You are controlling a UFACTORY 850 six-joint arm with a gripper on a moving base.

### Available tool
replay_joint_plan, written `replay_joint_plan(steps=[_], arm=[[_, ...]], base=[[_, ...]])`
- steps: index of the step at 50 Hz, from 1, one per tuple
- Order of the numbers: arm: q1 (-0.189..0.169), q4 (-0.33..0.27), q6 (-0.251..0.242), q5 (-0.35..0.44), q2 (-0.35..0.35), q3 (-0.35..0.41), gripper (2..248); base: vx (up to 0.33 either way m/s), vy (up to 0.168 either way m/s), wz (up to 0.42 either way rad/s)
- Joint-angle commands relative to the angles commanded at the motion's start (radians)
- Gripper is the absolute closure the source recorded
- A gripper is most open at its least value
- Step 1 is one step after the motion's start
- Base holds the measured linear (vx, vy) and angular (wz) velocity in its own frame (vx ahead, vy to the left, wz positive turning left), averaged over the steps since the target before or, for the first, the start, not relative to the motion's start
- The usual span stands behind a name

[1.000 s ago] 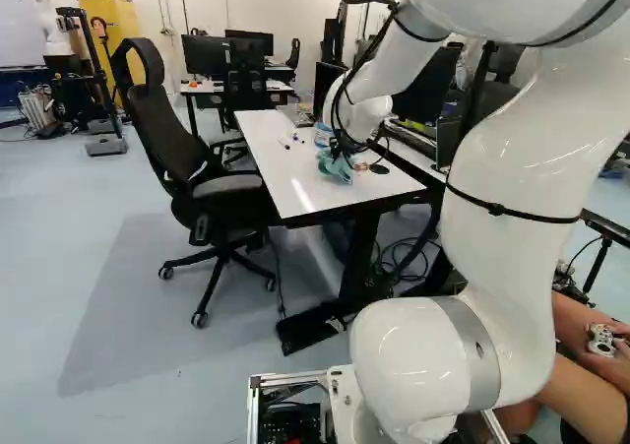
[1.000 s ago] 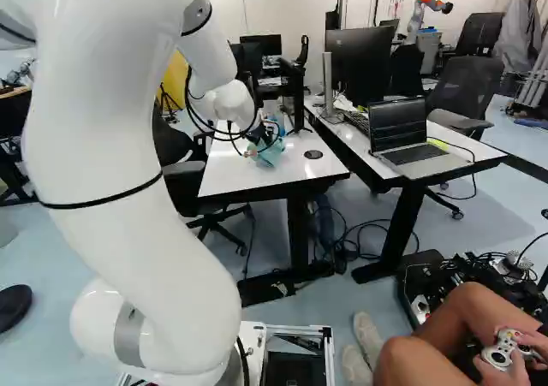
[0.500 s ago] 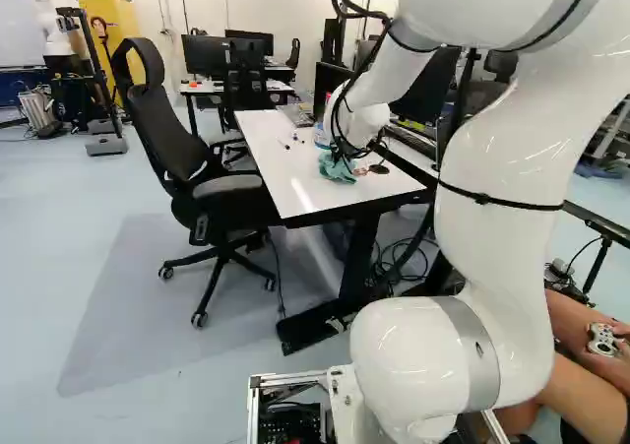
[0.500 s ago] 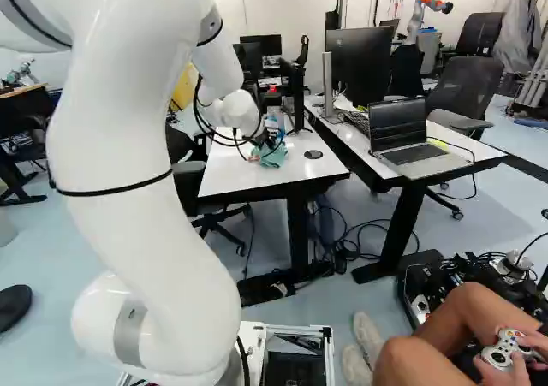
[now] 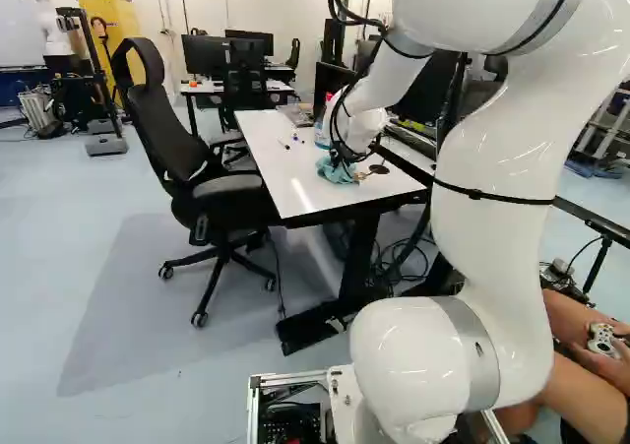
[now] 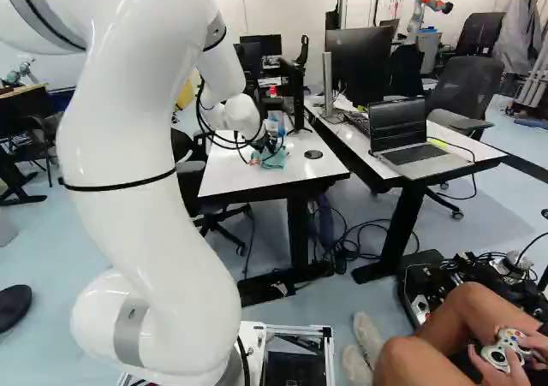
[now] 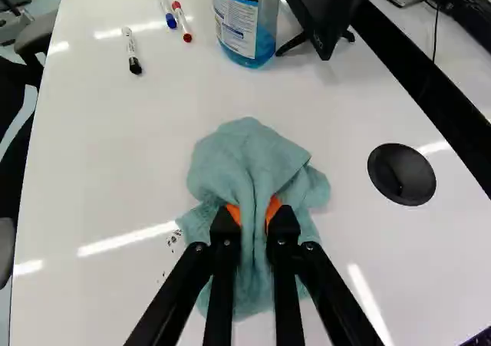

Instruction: Clean the table with the green towel

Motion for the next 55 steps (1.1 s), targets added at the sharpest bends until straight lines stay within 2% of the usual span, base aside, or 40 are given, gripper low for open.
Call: replay_joint_plan(steps=[41, 55], arm=[[0.000, 0.000, 0.000, -0.074, 0.000, 0.000, 200], [0.000, 0.000, 0.000, -0.074, 0.000, 0.000, 200]], base=[[0.000, 0.000, 0.000], [0.000, 0.000, 0.000]])
